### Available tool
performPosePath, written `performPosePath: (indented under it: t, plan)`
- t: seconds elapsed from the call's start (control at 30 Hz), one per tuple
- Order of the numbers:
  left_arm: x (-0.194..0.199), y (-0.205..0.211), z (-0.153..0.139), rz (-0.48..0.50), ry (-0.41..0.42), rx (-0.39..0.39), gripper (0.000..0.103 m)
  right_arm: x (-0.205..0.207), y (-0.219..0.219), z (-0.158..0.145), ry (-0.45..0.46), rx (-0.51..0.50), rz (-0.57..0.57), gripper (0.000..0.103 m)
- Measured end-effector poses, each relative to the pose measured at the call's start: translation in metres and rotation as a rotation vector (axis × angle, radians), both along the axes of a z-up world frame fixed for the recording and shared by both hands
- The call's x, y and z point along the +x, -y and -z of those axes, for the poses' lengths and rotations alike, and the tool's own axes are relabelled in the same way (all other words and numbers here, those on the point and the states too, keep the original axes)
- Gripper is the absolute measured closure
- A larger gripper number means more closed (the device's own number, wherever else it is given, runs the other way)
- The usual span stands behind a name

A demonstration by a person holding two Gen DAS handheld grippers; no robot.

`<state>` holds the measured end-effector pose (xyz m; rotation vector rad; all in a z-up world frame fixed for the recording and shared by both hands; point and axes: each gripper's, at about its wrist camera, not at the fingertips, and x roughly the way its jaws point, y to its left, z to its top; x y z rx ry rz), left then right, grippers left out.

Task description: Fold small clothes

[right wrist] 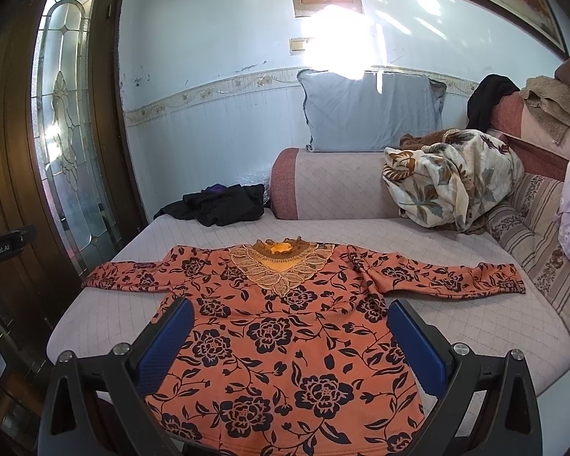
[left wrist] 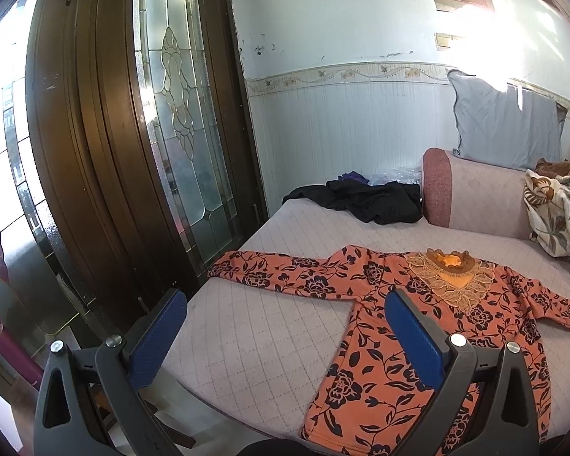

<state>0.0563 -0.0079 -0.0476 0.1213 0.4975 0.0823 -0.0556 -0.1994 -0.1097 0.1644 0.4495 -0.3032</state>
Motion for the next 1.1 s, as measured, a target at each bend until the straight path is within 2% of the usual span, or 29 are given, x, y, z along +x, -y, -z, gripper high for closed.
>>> performPosePath:
  t: [0.4,0.77,0.9,0.97,1.03,1.1]
  plan:
    - [0.02,0.017,0.014,0.019,-0.029,0.026,0.0,0.019,0.008,0.012,-0.025,0.015,0.0,0.0]
    - [0.067,0.062,0.045,0.049,-0.084,0.066,0.0,0.071,0.044,0.036,-0.064,0.054,0.035,0.0]
    - [0.093,0.087,0.07,0.061,-0.118,0.087,0.0,0.095,0.075,0.052,-0.083,0.088,0.074,0.0]
    - [0.114,0.105,0.092,0.079,-0.164,0.088,0.0,0.107,0.097,0.061,-0.097,0.108,0.102,0.0]
    - [0.138,0.126,0.122,0.115,-0.249,0.081,0.0,0.115,0.128,0.072,-0.102,0.143,0.149,0.0]
    - [0.164,0.149,0.16,0.154,-0.372,0.071,0.0,0.118,0.17,0.087,-0.114,0.197,0.216,0.0]
